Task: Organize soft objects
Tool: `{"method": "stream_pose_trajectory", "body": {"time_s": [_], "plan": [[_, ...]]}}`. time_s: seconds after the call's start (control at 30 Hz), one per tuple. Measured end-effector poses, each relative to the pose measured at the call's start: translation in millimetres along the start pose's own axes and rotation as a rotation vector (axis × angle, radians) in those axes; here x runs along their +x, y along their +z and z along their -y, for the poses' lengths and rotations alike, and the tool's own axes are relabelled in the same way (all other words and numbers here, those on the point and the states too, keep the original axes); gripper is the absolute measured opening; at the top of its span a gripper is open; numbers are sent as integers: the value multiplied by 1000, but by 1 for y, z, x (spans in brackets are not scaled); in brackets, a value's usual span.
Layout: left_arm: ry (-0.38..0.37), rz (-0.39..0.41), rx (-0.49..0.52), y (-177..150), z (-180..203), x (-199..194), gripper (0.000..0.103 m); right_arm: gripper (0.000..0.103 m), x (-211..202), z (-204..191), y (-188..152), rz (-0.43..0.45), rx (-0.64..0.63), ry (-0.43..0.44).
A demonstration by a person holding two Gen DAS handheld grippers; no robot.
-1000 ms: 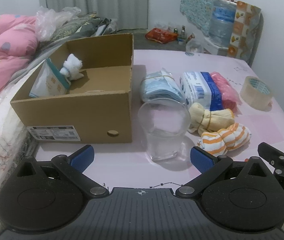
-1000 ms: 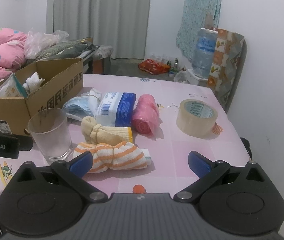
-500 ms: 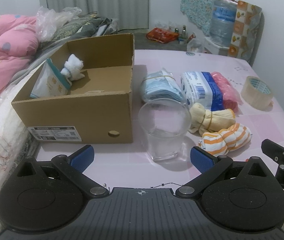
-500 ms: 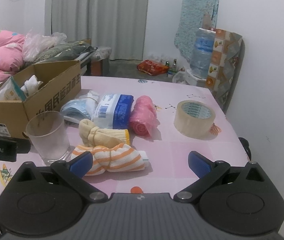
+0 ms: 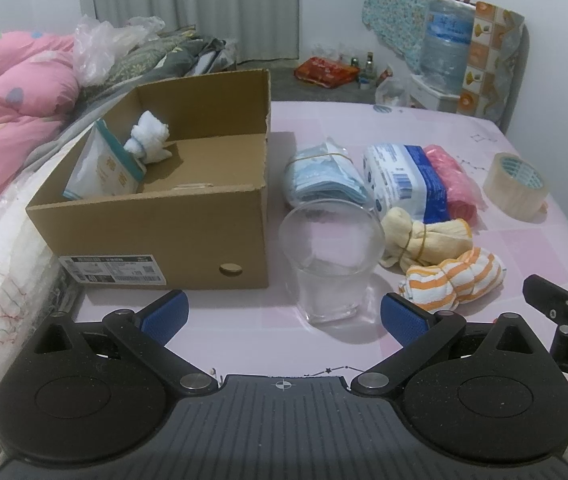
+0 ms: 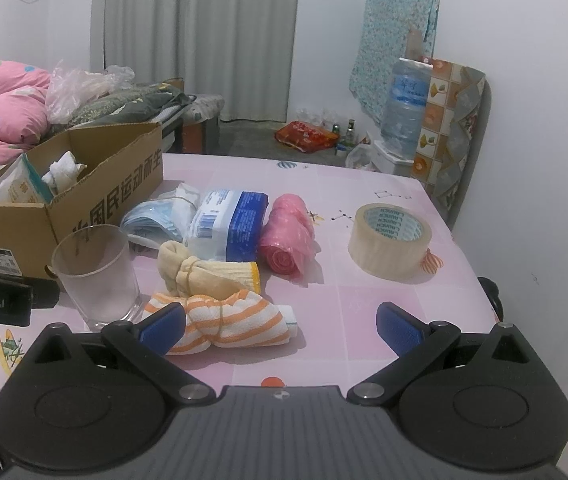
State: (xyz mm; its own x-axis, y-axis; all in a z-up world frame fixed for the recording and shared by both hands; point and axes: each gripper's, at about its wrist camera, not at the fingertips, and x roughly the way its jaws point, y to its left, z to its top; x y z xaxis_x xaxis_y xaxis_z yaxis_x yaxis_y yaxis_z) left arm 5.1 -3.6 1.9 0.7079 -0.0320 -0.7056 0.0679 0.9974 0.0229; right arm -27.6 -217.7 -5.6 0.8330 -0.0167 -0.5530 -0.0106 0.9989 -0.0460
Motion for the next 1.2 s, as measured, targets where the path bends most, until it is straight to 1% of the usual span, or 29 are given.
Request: {"method": "stream_pose_trajectory", "body": {"time_s": [0.67,0.8,0.93,1.03,1.1,1.2], "plan": [[6,-7,13,0,1,1,103,73,2,-2,-2,7,-17,15],[-3,-2,25,-2,4,2,103,73,2,1,-4,16,-21,34],[-38,20,50,-8,8,1,103,73,3,9,-9,36,-61,74],[-90,39,78,-15,12,0,103,73,8,20,-12,65,-103,98],[-122,47,90,-20,15,0,103,73,15,26,-11,68,-125,114],[-177,50,95,-26,20,3,102,73,26,34,-5,82,-150,180]]}}
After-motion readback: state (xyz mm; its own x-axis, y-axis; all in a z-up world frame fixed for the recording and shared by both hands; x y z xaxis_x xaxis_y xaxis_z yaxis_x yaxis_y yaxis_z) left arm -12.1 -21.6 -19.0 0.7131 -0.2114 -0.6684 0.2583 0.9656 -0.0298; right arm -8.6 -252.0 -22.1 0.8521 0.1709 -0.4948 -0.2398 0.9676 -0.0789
